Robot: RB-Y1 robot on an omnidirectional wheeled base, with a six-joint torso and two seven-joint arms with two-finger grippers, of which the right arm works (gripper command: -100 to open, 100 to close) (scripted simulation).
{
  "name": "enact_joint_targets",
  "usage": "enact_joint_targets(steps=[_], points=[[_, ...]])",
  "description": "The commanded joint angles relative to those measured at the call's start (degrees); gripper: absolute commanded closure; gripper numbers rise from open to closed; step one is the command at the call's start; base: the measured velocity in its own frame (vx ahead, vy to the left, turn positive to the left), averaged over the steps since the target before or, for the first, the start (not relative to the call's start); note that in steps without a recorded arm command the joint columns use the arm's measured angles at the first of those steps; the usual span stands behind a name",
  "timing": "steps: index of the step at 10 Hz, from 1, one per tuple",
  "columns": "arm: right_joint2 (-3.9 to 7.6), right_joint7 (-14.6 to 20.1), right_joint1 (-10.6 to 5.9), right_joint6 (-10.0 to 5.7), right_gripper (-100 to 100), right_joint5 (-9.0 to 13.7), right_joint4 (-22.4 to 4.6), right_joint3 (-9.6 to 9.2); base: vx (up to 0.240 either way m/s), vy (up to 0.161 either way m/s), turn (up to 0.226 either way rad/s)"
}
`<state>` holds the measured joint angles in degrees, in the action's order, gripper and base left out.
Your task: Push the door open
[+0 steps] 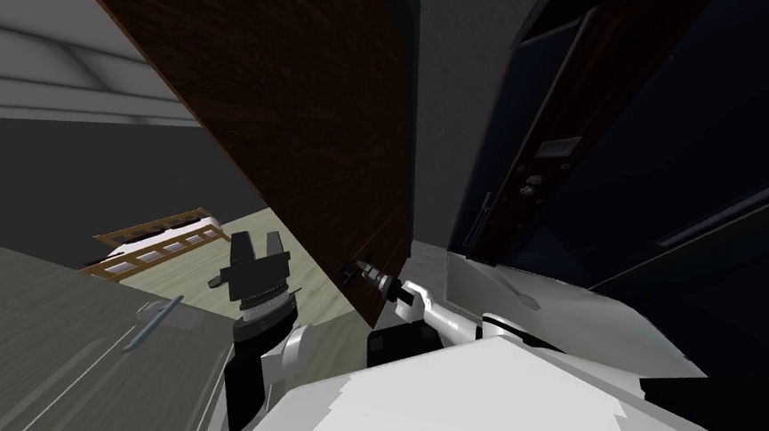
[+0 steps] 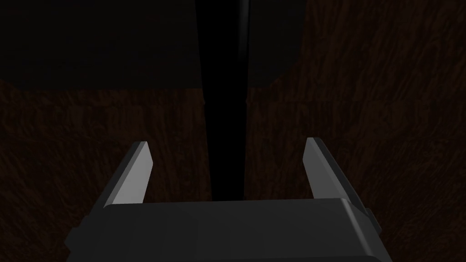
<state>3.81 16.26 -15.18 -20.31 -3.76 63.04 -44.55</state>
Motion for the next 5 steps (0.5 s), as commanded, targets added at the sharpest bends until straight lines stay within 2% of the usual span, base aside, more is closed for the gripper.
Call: enact_joint_targets(steps=[1,2,3,5], points=[[-0.49,-0.3,-0.03,-0.26,-100,0.0,-0.4,0.34,0.089,0.115,0.024],[-0.33,-0.2,-0.02,-0.18,-100,0.0,-0.3,0.22,0.029,0.05,-0.002],[-0.33,-0.2,-0.02,-0.18,100,0.0,-0.3,0.22,0.0,-0.006,-0.001],[-0.33,-0.2,-0.02,-0.18,100,0.0,-0.3,0.22,-0.009,-0.018,0.006]])
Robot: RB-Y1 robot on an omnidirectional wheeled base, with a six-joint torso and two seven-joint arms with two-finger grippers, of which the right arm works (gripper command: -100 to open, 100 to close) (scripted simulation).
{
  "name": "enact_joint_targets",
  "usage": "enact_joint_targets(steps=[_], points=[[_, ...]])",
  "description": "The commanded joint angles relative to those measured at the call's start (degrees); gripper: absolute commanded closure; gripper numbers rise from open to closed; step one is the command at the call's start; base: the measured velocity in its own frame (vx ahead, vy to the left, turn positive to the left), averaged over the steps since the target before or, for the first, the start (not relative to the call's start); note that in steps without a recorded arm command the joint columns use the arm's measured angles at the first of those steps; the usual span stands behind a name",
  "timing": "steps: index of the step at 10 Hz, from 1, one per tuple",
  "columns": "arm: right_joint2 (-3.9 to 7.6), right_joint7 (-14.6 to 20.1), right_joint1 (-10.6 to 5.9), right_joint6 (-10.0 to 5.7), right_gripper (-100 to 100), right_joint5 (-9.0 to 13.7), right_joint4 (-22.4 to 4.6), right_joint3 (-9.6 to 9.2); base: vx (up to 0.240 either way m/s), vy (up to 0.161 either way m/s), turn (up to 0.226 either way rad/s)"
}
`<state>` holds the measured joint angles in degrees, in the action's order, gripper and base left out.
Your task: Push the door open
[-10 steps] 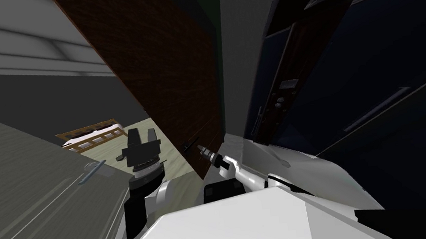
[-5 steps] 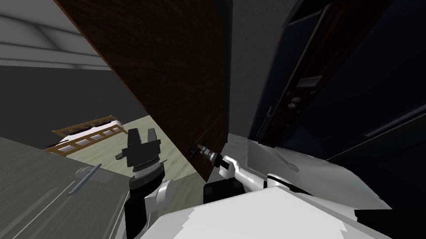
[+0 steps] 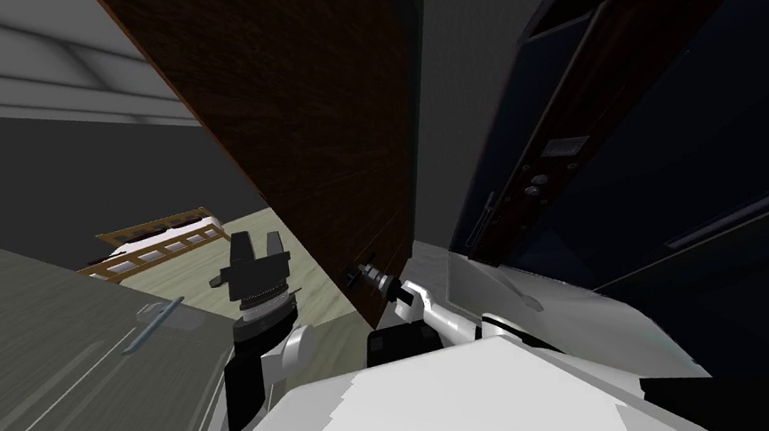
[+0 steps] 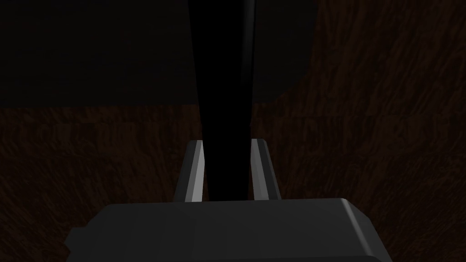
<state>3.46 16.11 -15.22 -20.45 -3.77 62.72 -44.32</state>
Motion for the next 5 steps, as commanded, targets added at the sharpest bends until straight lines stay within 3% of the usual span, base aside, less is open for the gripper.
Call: enact_joint_targets(steps=[1,3,5], points=[[0.03,0.0,0.03,-0.03,100,0.0,0.0,-0.01,-0.007,-0.009,-0.002],[0.03,0.0,0.03,-0.03,100,0.0,0.0,-0.01,0.0,0.0,0.0],[0.36,0.1,0.7,0.24,100,-0.8,0.4,0.43,0.045,0.121,-0.093]])
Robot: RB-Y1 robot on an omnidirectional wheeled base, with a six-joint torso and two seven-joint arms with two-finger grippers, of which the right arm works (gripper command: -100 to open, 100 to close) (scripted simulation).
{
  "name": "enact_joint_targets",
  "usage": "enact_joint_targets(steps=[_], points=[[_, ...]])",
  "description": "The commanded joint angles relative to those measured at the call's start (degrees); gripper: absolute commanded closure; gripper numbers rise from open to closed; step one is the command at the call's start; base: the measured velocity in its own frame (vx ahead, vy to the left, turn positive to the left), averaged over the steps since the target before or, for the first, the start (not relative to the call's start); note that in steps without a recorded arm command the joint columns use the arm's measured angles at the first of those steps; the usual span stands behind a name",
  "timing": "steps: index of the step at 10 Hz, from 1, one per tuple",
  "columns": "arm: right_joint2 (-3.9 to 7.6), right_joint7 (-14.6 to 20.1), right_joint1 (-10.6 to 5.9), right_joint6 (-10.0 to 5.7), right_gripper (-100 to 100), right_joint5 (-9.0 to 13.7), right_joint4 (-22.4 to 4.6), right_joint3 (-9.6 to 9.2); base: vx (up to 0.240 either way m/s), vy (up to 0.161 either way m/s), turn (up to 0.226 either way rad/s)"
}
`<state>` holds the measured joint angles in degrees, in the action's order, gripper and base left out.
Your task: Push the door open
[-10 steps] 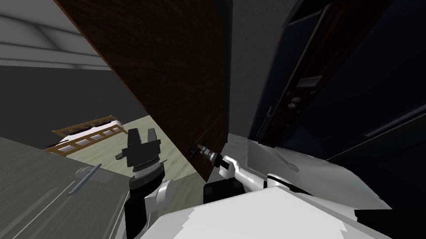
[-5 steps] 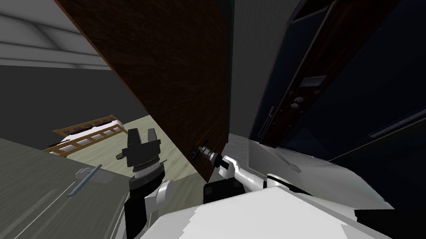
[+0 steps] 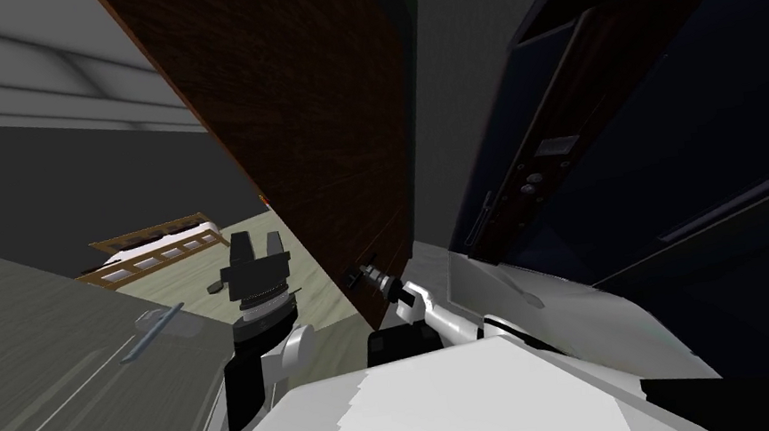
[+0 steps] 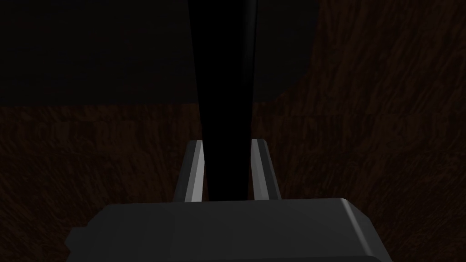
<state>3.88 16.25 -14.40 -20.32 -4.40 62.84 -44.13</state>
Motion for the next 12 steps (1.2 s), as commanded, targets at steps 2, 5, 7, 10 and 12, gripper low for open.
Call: enact_joint_targets(steps=[2,5,7,10,12], points=[[0.17,0.2,0.62,0.34,100,-1.1,0.8,0.79,0.079,0.172,-0.105],[0.39,0.5,2.12,0.81,100,-3.0,1.8,1.9,0.106,0.202,-0.132],[0.39,0.7,3.0,1.09,100,-4.1,2.5,2.56,0.11,0.155,-0.104],[0.17,1.0,4.57,1.59,100,-6.0,3.6,3.72,0.105,0.184,-0.164],[-0.12,1.2,5.54,1.89,100,-7.2,4.3,4.45,0.096,0.158,-0.107]])
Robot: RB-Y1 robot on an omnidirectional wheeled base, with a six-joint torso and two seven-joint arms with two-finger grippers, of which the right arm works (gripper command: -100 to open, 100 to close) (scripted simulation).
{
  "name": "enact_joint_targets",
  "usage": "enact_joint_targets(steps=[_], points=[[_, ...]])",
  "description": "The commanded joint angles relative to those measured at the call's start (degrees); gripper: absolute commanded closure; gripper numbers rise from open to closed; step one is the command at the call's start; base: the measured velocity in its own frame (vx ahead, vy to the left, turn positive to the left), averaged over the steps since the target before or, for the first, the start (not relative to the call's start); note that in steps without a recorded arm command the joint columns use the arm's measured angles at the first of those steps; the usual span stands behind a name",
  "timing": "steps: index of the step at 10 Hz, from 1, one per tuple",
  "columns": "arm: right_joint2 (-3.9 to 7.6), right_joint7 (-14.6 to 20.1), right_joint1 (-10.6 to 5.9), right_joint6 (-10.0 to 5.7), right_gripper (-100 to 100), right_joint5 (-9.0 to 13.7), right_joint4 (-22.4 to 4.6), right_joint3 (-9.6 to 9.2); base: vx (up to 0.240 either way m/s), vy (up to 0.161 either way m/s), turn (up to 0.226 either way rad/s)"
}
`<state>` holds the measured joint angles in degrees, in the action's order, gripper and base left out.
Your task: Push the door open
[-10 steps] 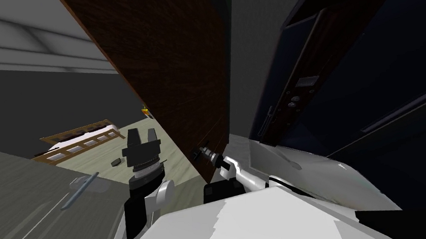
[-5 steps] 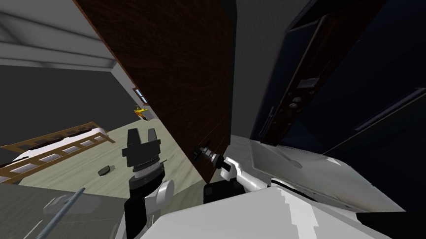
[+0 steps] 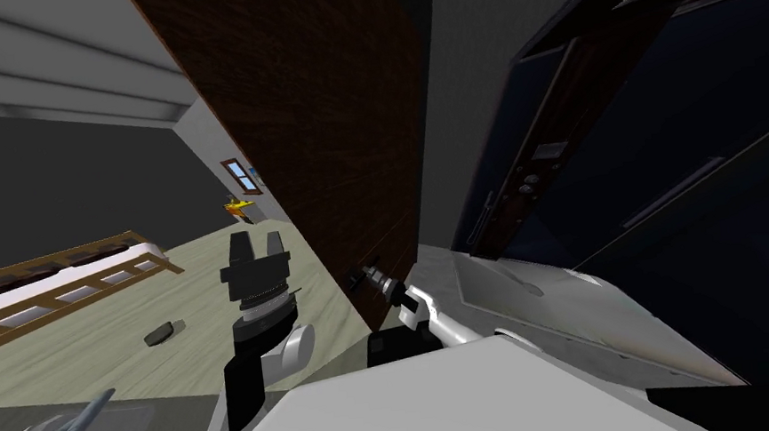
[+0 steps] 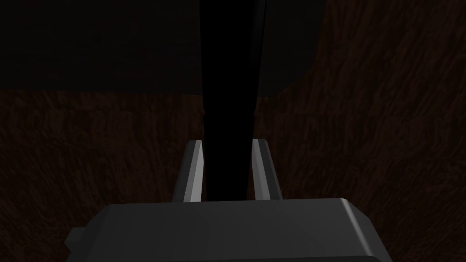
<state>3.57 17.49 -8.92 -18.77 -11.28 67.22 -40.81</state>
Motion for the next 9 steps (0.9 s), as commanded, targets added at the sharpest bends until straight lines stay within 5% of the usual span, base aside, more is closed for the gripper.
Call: enact_joint_targets(steps=[1,9], points=[[0.06,0.1,0.39,0.45,100,-0.8,0.1,1.37,0.078,0.158,-0.145],[-2.79,1.0,4.48,1.74,100,-5.9,3.0,4.41,0.089,0.198,-0.158]])
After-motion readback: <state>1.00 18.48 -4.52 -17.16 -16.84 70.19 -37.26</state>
